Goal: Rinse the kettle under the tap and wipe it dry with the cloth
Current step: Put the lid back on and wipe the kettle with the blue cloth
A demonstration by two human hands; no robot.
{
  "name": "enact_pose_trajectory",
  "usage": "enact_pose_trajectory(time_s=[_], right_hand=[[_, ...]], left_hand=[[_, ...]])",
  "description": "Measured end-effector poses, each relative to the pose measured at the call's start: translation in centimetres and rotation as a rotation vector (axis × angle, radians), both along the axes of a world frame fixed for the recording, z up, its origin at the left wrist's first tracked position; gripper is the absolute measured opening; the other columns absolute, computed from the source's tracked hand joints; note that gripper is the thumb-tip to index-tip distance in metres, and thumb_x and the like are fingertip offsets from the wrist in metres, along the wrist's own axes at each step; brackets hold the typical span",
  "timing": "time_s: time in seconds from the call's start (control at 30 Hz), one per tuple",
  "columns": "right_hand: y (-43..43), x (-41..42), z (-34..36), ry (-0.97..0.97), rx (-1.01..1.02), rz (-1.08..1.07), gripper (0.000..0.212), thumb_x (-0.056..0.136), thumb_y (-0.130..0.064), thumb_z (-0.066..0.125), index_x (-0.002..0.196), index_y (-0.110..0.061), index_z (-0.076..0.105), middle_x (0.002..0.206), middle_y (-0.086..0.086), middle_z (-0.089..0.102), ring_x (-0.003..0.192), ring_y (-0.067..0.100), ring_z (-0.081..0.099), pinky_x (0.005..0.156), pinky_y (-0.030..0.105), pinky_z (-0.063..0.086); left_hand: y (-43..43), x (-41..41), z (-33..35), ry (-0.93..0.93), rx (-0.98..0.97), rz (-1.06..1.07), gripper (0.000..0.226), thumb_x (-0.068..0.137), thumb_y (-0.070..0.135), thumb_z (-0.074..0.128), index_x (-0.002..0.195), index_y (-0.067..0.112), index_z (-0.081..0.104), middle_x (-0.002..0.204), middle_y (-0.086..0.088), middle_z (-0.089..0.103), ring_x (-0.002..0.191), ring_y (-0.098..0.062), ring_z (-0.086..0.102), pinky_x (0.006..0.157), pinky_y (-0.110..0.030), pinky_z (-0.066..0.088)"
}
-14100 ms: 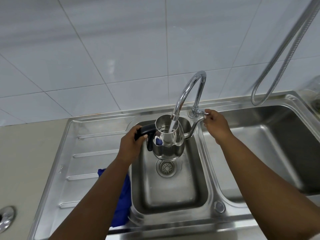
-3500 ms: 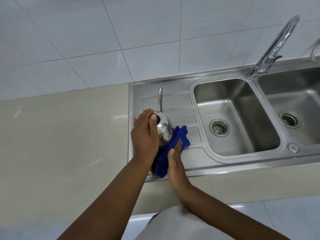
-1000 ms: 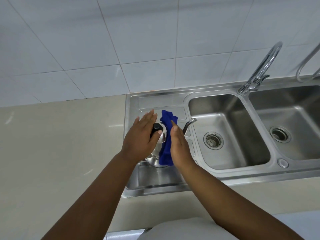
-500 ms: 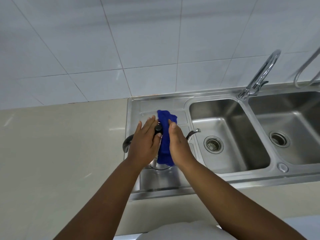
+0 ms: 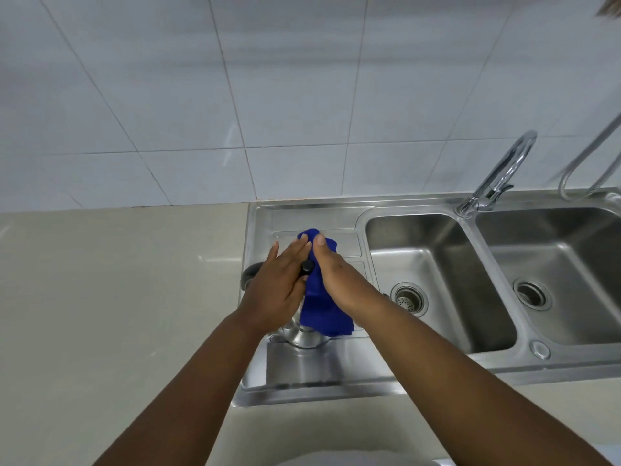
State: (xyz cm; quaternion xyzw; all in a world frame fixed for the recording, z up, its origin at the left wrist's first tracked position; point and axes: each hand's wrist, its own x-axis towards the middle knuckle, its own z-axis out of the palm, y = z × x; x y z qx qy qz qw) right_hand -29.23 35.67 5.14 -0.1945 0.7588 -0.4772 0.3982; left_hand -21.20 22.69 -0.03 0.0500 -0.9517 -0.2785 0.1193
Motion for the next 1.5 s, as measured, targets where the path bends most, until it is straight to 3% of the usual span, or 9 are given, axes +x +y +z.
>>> enact_pose_trajectory(time_s=[0.2, 0.4, 0.63, 0.83, 0.9, 1.03, 1.17, 1.27, 1.5], right_hand=[[0.8, -5.1, -0.2, -0.269, 0.221, 0.228, 0.089, 0.078, -0.09, 0.022, 0.129, -0.029, 0.061, 0.129, 0.009, 0.067, 0.12, 0.026, 0.062, 0.106, 0.044, 0.046], [0.6, -7.8, -1.4, -0.395, 0.056, 0.461, 0.099, 0.074, -0.094, 0.024, 0.152, -0.035, 0.036, 0.156, -0.01, 0.044, 0.141, 0.011, 0.045, 0.121, 0.039, 0.029], [1.7, -6.0, -7.3, -0.266, 0.128, 0.188, 0.082, 0.071, -0.093, 0.028, 0.125, -0.041, 0.061, 0.132, 0.006, 0.065, 0.12, 0.021, 0.06, 0.115, 0.043, 0.038], [3.6, -1.9, -8.3, -0.079, -0.412, 0.176, 0.089, 0.081, -0.086, 0.023, 0.155, -0.037, 0.025, 0.165, -0.017, 0.022, 0.154, 0.006, 0.015, 0.125, 0.038, 0.014], [4.4, -1.4, -9.9, -0.077, -0.401, 0.149, 0.087, 0.083, -0.084, 0.025, 0.156, -0.036, 0.025, 0.164, -0.011, 0.028, 0.152, 0.011, 0.024, 0.123, 0.041, 0.022], [4.5, -2.3, -10.5, -0.29, -0.261, 0.101, 0.085, 0.064, -0.096, 0.031, 0.134, -0.049, 0.045, 0.147, 0.003, 0.054, 0.119, 0.006, 0.058, 0.104, 0.028, 0.045], [4.7, -1.1, -8.5, -0.155, -0.315, 0.13, 0.098, 0.066, -0.097, 0.024, 0.15, -0.046, 0.025, 0.163, -0.021, 0.018, 0.141, -0.011, 0.028, 0.108, 0.004, 0.027], [4.9, 0.4, -9.2, -0.001, -0.381, 0.188, 0.082, 0.079, -0.089, 0.018, 0.153, -0.052, 0.014, 0.166, -0.026, 0.004, 0.152, -0.006, 0.005, 0.122, 0.02, 0.015], [4.5, -0.8, -11.0, -0.219, -0.232, 0.024, 0.091, 0.068, -0.098, 0.027, 0.148, -0.054, 0.03, 0.157, -0.015, 0.039, 0.143, 0.009, 0.04, 0.121, 0.046, 0.031]], left_hand=[[5.9, 0.2, -0.7, -0.075, 0.027, 0.452, 0.077, 0.09, 0.06, 0.016, 0.148, 0.011, 0.027, 0.158, -0.006, 0.024, 0.148, -0.019, 0.012, 0.119, -0.04, -0.009], [2.5, 0.4, -0.7, -0.054, 0.024, 0.237, 0.069, 0.092, 0.057, 0.023, 0.149, 0.017, 0.024, 0.16, 0.0, 0.014, 0.149, -0.012, 0.005, 0.12, -0.04, -0.01], [0.8, -0.3, 0.3, -0.136, 0.045, 0.102, 0.068, 0.092, 0.049, 0.028, 0.15, 0.016, 0.021, 0.16, 0.003, 0.009, 0.148, -0.009, -0.003, 0.121, -0.037, -0.006], [4.0, -0.1, 0.5, -0.184, 0.031, 0.48, 0.084, 0.085, 0.066, 0.022, 0.153, 0.018, 0.008, 0.161, 0.001, 0.0, 0.147, -0.012, -0.01, 0.122, -0.035, 0.006], [4.4, -0.1, 0.3, -0.18, 0.096, 0.507, 0.089, 0.083, 0.071, 0.024, 0.152, 0.017, 0.01, 0.161, 0.003, -0.001, 0.147, -0.011, -0.01, 0.121, -0.035, 0.014], [2.8, -0.3, 0.1, -0.194, 0.088, 0.406, 0.087, 0.084, 0.07, 0.029, 0.152, 0.018, 0.012, 0.161, 0.008, 0.0, 0.147, -0.005, -0.009, 0.119, -0.032, 0.018], [0.9, -0.3, 0.6, -0.156, 0.16, 0.198, 0.076, 0.086, 0.056, 0.046, 0.149, 0.021, 0.026, 0.16, 0.006, 0.012, 0.147, -0.005, 0.002, 0.119, -0.039, 0.024], [0.1, -0.3, 1.0, -0.155, 0.172, 0.119, 0.065, 0.084, 0.047, 0.053, 0.144, 0.027, 0.038, 0.159, 0.006, 0.02, 0.148, -0.006, 0.007, 0.118, -0.041, 0.025], [2.1, 0.0, 0.6, -0.183, -0.096, 0.394, 0.103, 0.07, 0.086, 0.035, 0.151, 0.022, 0.023, 0.158, 0.009, 0.017, 0.143, -0.002, 0.012, 0.119, -0.03, 0.012]])
